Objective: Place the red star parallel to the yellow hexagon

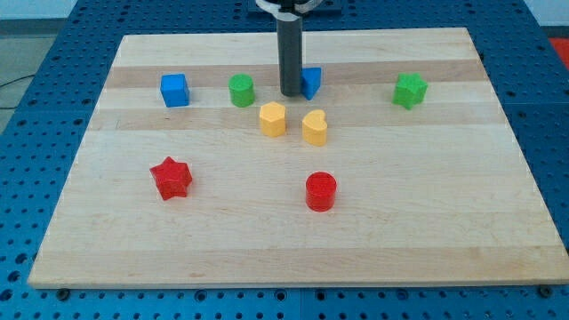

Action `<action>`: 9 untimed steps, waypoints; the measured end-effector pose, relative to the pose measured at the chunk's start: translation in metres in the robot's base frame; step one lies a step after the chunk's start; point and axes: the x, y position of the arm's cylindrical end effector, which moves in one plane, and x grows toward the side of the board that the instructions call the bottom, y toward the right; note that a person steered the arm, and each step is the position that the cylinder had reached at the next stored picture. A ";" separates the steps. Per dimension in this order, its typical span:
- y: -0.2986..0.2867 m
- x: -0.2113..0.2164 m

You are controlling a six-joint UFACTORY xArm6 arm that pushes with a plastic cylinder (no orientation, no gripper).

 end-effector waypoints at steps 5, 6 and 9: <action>0.034 0.129; 0.005 0.155; -0.085 0.123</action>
